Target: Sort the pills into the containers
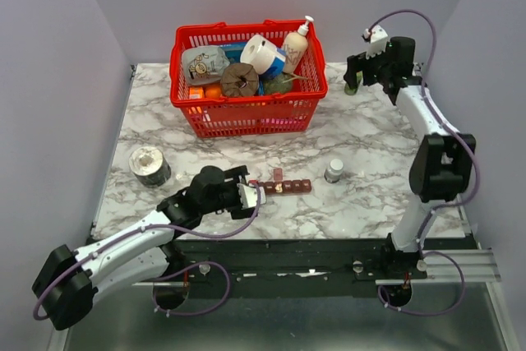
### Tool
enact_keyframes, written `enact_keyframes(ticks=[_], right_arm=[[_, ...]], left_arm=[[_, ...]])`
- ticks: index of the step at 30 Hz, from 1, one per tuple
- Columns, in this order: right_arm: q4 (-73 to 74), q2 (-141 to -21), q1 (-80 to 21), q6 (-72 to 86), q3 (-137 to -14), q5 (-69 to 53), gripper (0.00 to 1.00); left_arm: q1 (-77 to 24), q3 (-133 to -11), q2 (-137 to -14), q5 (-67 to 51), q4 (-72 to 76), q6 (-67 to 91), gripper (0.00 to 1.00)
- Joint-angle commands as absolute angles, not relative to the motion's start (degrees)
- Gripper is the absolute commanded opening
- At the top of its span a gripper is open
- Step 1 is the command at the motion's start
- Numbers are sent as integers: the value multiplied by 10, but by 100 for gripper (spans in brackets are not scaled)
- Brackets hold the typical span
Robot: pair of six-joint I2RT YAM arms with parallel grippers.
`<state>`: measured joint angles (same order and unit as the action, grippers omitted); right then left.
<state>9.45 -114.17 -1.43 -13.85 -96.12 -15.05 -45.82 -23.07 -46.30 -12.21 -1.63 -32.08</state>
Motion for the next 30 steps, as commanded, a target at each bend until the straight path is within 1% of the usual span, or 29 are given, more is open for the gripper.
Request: enact_keyframes(ticks=[1,2,3,6,8,9,10,11,12,13,14,15,16,17,19,20,26,30], right_arm=[[99,-980,-17,-243,-855,-360,100],[136,-934,-18,-258,-816,-401,100],[158,-914,-20,-272,-800,-488,100],[268,-850,-45,-357,-733,-621,100],[328,-821,-96,-422,-699,-638,100],[340,-796,-116,-443,-659,-643,100],[339,-782,-157,-456,-637,-636,99],[303,-771,-178,-442,-613,-624,95],[270,-751,-197,-416,-572,-584,92],[237,-745,-226,-368,-552,-557,86],[175,-744,-235,-343,-538,-535,77],[149,-746,-237,-318,-529,-502,70],[127,-764,-241,-261,-527,-481,62],[112,-777,-242,-238,-533,-463,50],[116,-806,-243,-191,-552,-431,46],[115,-827,-243,-173,-562,-420,45],[116,-864,-246,-127,-575,-406,47],[124,-884,-246,-118,-583,-382,47]], left_arm=[[-457,-240,-529,-199,-39,-387,93],[-457,-250,-557,-201,-39,-392,92],[-457,-257,-572,-206,-42,-399,92],[-456,-282,-637,-207,-47,-435,91],[-455,-310,-688,-207,-63,-458,89],[-454,-318,-703,-207,-68,-462,87],[-452,-324,-715,-205,-68,-466,86],[-450,-331,-733,-205,-62,-468,86],[-447,-332,-739,-206,-55,-467,86],[-446,-337,-746,-199,-60,-472,84],[-440,-339,-757,-200,-60,-473,84],[-437,-340,-761,-200,-60,-473,83],[-435,-341,-765,-200,-60,-473,83],[-434,-348,-776,-201,-69,-474,81],[-434,-358,-788,-203,-83,-474,77],[-434,-365,-801,-199,-91,-474,76],[-434,-384,-841,-177,-88,-468,74],[-434,-394,-854,-171,-89,-461,70]])
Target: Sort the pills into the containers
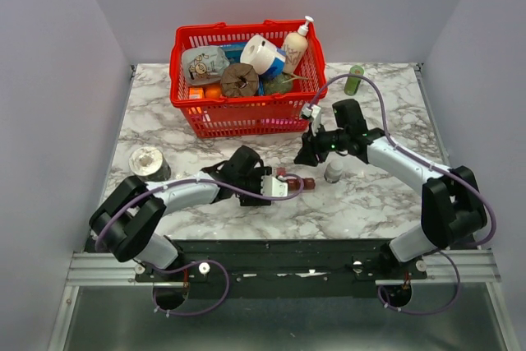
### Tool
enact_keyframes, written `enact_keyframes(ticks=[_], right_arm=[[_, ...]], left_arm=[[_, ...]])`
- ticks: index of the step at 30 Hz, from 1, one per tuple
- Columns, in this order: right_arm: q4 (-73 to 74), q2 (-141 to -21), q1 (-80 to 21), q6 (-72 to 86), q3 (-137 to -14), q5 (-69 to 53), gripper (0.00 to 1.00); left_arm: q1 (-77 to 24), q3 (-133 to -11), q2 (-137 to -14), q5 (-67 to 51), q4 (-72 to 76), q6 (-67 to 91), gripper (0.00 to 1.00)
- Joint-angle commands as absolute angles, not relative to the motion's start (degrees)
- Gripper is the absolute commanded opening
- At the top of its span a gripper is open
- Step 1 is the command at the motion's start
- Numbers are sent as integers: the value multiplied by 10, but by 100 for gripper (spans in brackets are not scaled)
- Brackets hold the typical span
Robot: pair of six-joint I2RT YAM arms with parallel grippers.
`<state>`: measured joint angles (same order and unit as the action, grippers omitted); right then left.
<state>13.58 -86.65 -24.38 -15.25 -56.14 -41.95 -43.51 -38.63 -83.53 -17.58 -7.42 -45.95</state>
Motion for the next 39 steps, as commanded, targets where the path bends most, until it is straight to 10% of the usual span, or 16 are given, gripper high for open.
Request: enact_keyframes(ticks=[1,17,39], right_arm=[[124,-886,-246,-118,-582,-383,47],[123,-902,-246,-91,-582,-385,47],[96,-920,-247,17,-548,-368,47]], left_arm=[[-434,-393,-852,-170,-85,-460,70],[-434,-395,-837,-177,-88,-454,78],[-466,-390,-838,-170,-113,-446,36]])
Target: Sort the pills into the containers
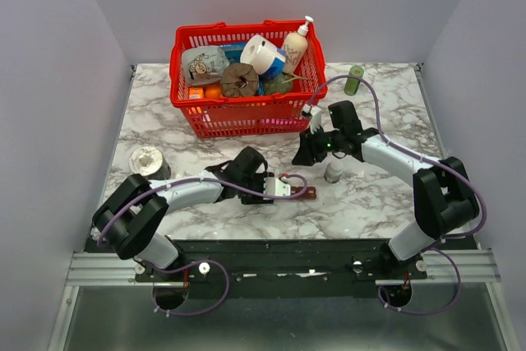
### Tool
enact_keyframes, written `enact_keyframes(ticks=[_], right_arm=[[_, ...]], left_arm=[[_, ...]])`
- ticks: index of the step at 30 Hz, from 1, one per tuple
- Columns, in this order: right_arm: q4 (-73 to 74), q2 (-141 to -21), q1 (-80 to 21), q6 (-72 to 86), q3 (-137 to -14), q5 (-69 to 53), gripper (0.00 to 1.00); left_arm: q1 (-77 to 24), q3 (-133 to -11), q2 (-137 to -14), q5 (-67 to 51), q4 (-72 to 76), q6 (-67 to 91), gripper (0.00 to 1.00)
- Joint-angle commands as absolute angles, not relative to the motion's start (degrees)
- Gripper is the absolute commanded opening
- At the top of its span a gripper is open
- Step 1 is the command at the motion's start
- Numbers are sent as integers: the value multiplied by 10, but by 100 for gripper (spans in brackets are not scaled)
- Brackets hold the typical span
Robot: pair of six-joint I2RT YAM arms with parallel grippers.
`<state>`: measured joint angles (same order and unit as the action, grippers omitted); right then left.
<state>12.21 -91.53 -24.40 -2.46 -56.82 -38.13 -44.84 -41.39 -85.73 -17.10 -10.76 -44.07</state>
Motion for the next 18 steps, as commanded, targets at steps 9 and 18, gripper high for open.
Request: enact_keyframes(ticks=[9,18], right_arm=[[128,-932,-263,7,-549,-353,25],[147,-956,-308,6,-548,-353,19]], left_arm=[[-491,-338,-785,-152,-76,-454,33],[-504,-329,-775,-142,-69,-457,33]])
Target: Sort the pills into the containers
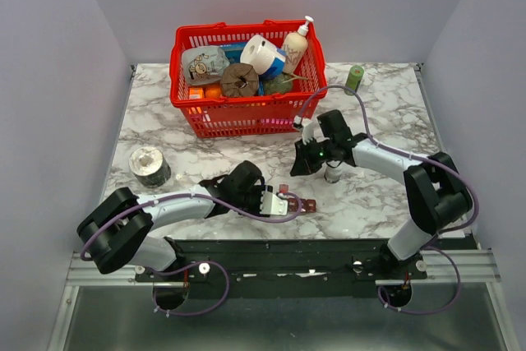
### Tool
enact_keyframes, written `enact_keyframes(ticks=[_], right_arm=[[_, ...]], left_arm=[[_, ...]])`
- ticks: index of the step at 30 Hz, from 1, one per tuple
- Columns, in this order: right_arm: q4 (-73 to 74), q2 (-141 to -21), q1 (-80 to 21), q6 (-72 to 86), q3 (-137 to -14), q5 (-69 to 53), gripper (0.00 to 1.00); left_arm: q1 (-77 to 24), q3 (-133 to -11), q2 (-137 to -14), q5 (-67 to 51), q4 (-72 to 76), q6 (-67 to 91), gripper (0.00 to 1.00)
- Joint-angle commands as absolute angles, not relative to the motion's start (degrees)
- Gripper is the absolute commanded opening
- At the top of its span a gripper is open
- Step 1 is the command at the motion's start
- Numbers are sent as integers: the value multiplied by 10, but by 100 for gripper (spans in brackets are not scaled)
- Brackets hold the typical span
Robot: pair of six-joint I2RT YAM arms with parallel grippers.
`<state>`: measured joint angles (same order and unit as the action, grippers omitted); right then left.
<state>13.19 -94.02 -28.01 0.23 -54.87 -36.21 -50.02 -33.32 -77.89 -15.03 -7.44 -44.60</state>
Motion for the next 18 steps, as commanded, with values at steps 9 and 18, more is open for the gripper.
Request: enact_keyframes(ticks=[9,18], right_arm=[[161,-980,-335,6,-560,-355,19],[158,-949,-344,-25,-558,-415,15]], left_arm=[[-504,-330,-776,-145,-72,-458,33],[-504,-345,-793,-149,-89,-453,33]])
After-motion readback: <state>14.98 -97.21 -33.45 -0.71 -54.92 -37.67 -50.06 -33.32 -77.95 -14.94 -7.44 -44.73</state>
